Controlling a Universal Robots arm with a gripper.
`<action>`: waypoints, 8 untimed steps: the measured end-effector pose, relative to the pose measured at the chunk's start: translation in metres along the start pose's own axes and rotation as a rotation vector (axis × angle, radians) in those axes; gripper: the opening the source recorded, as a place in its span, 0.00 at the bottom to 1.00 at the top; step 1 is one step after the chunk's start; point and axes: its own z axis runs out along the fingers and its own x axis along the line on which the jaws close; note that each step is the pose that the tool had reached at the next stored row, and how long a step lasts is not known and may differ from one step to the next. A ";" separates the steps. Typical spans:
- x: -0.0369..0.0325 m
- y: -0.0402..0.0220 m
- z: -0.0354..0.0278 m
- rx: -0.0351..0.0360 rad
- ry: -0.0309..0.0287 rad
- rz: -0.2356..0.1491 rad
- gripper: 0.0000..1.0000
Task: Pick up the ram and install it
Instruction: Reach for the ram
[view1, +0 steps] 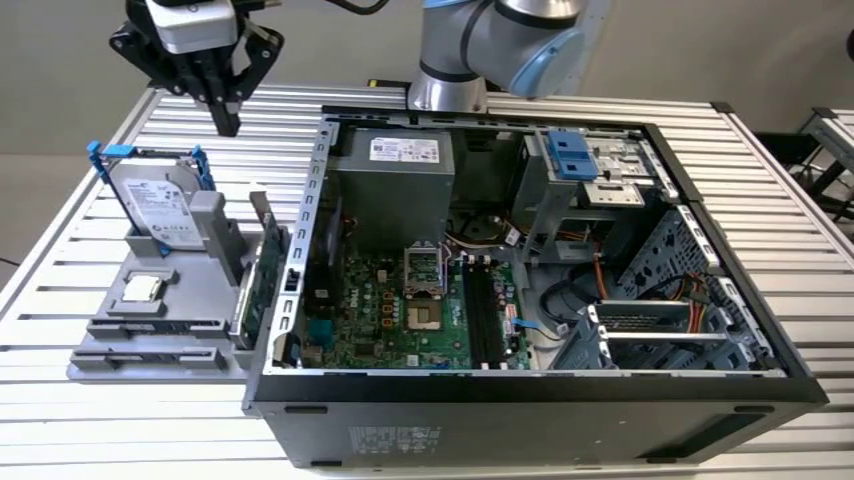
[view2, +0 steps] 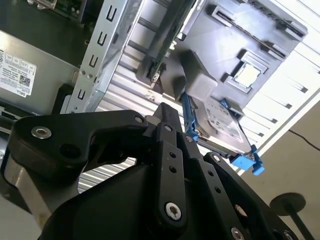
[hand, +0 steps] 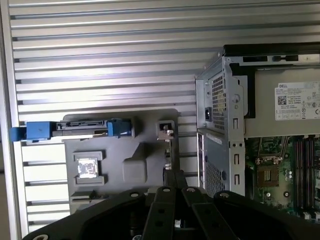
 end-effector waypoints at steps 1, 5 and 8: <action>0.0016 -0.0001 0.0000 0.0000 0.0000 0.000 0.00; 0.0087 -0.0006 -0.0002 0.0000 -0.0001 0.000 0.00; 0.0139 -0.0010 -0.0003 0.0000 0.0000 0.000 0.00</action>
